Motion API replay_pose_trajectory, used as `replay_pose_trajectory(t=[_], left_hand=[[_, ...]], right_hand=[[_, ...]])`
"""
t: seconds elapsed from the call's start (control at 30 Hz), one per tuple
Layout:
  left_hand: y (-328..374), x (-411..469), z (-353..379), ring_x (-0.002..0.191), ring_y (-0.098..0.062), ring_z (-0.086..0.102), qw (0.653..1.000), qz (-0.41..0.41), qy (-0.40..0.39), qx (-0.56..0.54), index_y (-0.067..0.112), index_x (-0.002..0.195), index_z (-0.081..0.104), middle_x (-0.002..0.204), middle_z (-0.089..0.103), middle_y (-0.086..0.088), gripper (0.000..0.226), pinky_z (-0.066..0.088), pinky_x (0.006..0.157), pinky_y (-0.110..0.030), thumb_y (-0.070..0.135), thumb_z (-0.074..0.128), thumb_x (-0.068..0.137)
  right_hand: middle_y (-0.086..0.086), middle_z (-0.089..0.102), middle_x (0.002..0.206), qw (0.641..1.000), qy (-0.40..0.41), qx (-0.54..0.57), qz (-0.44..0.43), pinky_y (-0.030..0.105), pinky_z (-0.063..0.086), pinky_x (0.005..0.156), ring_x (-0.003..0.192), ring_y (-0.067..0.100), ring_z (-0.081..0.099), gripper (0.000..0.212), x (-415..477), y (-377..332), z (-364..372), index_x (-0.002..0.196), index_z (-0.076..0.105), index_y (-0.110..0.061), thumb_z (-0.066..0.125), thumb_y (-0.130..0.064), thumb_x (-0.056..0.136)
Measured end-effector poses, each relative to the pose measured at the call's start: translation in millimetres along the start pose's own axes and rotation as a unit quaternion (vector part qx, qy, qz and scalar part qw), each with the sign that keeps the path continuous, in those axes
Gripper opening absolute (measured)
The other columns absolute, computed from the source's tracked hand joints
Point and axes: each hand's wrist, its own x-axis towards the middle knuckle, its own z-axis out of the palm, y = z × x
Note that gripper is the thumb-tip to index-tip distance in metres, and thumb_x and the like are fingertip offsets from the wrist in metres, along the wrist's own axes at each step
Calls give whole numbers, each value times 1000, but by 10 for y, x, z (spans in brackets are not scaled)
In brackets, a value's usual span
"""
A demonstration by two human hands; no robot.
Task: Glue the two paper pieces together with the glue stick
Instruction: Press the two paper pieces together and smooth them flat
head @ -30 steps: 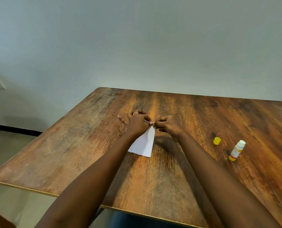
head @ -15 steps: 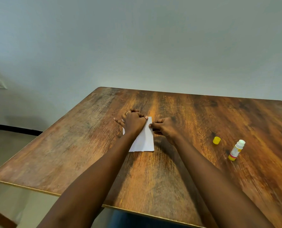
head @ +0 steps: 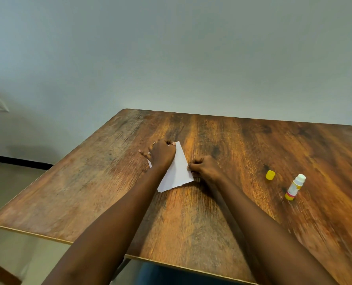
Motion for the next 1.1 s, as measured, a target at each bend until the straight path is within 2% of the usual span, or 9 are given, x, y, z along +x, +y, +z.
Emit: replay_pose_trajectory(t=[0.13, 0.27, 0.33, 0.47, 0.57, 0.67, 0.8, 0.93, 1.1], left_hand=[[18, -27, -30, 146, -35, 10, 982, 141, -28, 123, 36, 134, 45, 153, 31, -5, 45, -14, 110, -65, 32, 54, 90], [-20, -60, -16, 145, -38, -2, 908, 283, -75, 301, 38, 117, 62, 153, 32, 0, 29, 5, 111, -66, 41, 45, 93], [-35, -65, -9, 145, -38, -2, 902, 283, -67, 319, 34, 111, 64, 152, 34, 1, 27, 3, 111, -68, 38, 44, 94], [-42, -86, 5, 145, -34, -2, 905, 289, -12, 311, 28, 97, 67, 153, 27, 3, 24, -26, 99, -65, 24, 44, 91], [-71, -58, -10, 143, -34, 2, 921, 267, -21, 283, 27, 96, 67, 152, 28, 2, 24, -12, 108, -71, 21, 44, 90], [-91, -21, -46, 141, -35, 7, 941, 242, -39, 235, 23, 101, 67, 150, 31, 0, 24, 11, 111, -63, 19, 45, 90], [-84, -21, -65, 137, -34, 13, 964, 194, -32, 181, 18, 106, 66, 143, 41, -5, 25, 11, 110, -52, 18, 45, 92], [-89, -34, -87, 135, -32, 20, 976, 152, -20, 156, 13, 112, 63, 134, 52, -11, 27, 3, 96, -39, 21, 44, 94], [-69, -87, -73, 133, -30, 29, 979, 132, -34, 151, 10, 121, 58, 135, 52, -13, 32, 2, 98, -40, 19, 38, 97]], right_hand=[[5, 66, 72, 998, -8, -46, -31, 29, 52, 64, 66, 14, 63, 14, 51, -85, -50, 71, 69, -10, 62, -7, 83], [14, 66, 79, 998, -11, -48, -48, 34, 50, 72, 72, 19, 60, 10, 85, -135, -96, 80, 70, -3, 61, -6, 83], [18, 66, 85, 997, -10, -50, -53, 35, 51, 74, 76, 20, 60, 12, 94, -139, -89, 86, 70, 1, 60, -5, 84], [5, 66, 76, 998, -10, -43, -48, 25, 49, 64, 69, 13, 60, 10, 88, -105, -81, 86, 71, -3, 61, -7, 84], [5, 65, 72, 998, -11, -37, -41, 26, 47, 59, 64, 13, 59, 9, 82, -80, -87, 78, 71, -8, 64, -7, 83], [12, 65, 77, 999, -17, -18, -30, 29, 50, 61, 68, 19, 61, 9, 87, -73, -105, 83, 70, 0, 63, -5, 83], [16, 65, 81, 999, -9, -21, -41, 27, 48, 61, 69, 18, 62, 14, 89, -112, -106, 88, 67, 9, 61, -3, 84], [12, 68, 85, 998, 2, -30, -53, 24, 51, 65, 72, 13, 65, 10, 106, -163, -127, 85, 68, 2, 61, -6, 86], [10, 65, 84, 996, 34, 73, -36, 27, 53, 69, 75, 17, 63, 14, 116, -202, -100, 76, 63, -5, 57, -5, 89]])
